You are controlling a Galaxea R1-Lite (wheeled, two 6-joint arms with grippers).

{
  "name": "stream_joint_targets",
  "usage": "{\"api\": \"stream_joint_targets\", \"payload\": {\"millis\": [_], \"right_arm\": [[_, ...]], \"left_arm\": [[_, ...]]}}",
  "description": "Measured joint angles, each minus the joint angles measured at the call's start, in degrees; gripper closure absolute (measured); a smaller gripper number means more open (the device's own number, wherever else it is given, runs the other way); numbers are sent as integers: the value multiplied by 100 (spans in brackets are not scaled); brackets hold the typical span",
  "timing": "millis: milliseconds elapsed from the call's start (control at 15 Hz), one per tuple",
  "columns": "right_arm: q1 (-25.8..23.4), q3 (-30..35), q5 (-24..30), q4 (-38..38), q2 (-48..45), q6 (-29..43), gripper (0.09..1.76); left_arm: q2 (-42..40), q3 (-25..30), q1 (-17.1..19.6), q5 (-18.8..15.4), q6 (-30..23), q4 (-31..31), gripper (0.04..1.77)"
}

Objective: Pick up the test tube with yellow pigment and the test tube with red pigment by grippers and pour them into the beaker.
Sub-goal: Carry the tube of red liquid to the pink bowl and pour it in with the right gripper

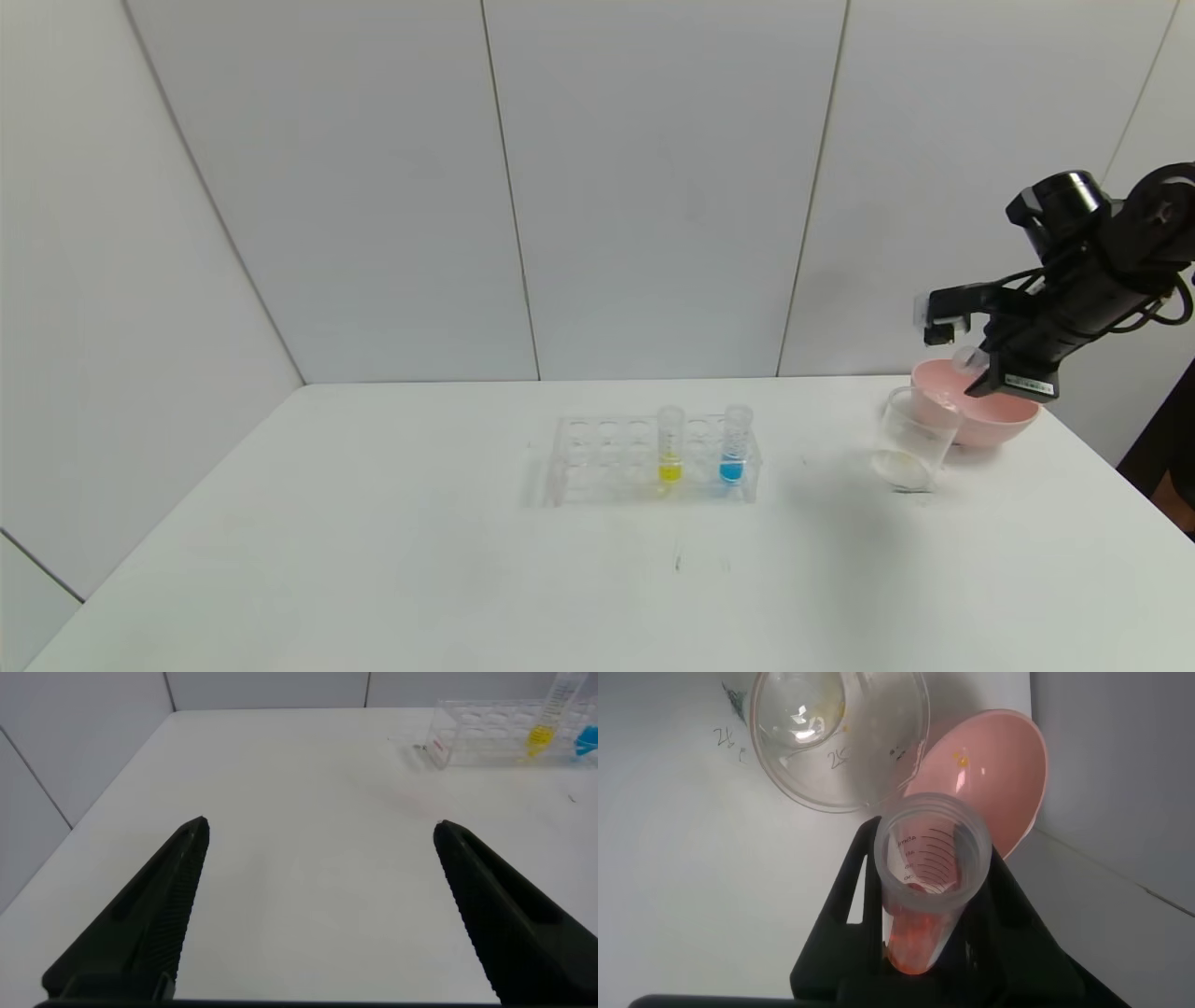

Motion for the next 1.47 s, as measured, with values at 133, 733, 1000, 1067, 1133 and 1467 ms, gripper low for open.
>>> {"api": "stream_joint_targets", "payload": {"millis": [133,733,1000,1067,1133,1467], "right_arm": [[74,0,-239,20,4,-9,129],[206,0,-1002,29,119,-34,129],[338,0,-1451,68,150,-39,129],[379,0,-1591,66,158,-33,129],[425,0,-1765,68,169,-28,129],[594,0,-2354,66,257,22,129]], "left_arm": [[0,0,0,0,0,0,9],[0,0,0,0,2,0,9],[0,0,0,0,0,-2,9],[0,0,0,0,0,0,9],[0,0,0,0,0,0,9],[0,0,0,0,0,0,9]]}}
